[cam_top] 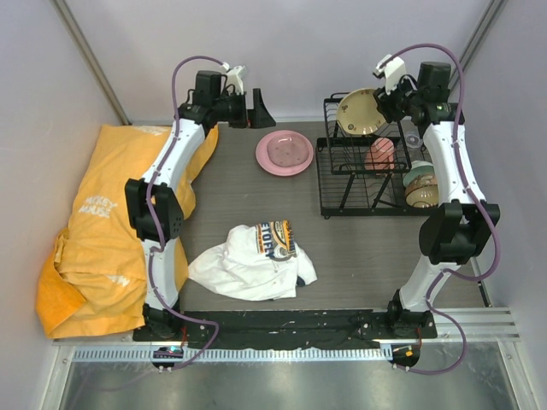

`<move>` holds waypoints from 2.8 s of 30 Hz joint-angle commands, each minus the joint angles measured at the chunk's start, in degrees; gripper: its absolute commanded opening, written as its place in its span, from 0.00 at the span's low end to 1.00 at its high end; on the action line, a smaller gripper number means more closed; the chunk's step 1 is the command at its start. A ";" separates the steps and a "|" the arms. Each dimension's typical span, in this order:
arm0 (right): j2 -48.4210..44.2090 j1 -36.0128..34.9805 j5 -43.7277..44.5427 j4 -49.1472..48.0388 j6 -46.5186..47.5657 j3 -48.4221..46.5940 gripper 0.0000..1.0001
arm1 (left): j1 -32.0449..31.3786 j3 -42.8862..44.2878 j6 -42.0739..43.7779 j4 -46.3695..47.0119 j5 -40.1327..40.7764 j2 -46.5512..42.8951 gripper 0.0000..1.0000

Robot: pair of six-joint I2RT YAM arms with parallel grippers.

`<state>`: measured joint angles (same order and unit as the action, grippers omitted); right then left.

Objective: Unload the mixed dishes from the dish rack
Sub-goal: Pick up the plate from the dish rack.

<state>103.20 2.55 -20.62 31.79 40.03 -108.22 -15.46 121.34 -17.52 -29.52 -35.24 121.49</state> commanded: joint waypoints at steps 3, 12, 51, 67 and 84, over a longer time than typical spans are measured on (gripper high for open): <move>-0.01 0.18 -4.07 -1.56 0.31 -2.61 0.45 | 0.26 0.56 0.91 0.51 -1.67 -2.05 1.00; -0.19 0.35 -4.25 -1.73 1.54 -1.11 0.35 | 0.26 0.48 1.35 -0.10 -1.67 -1.78 1.00; -7.39 1.58 -5.83 -1.30 1.63 -4.01 0.06 | 0.70 0.48 0.12 -0.10 -1.49 -2.40 1.00; -14.15 1.50 -12.24 0.82 -5.12 -4.19 0.06 | -0.35 4.70 0.73 0.60 -6.50 -5.47 1.00; -21.81 -11.51 -12.60 3.37 -9.27 5.83 0.06 | -15.65 -2.60 16.20 -0.10 2.10 -21.29 1.00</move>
<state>83.99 -6.42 -33.41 35.77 32.56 -103.98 -30.63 120.68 -5.30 -30.04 -36.77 102.00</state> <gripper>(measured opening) 0.110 0.996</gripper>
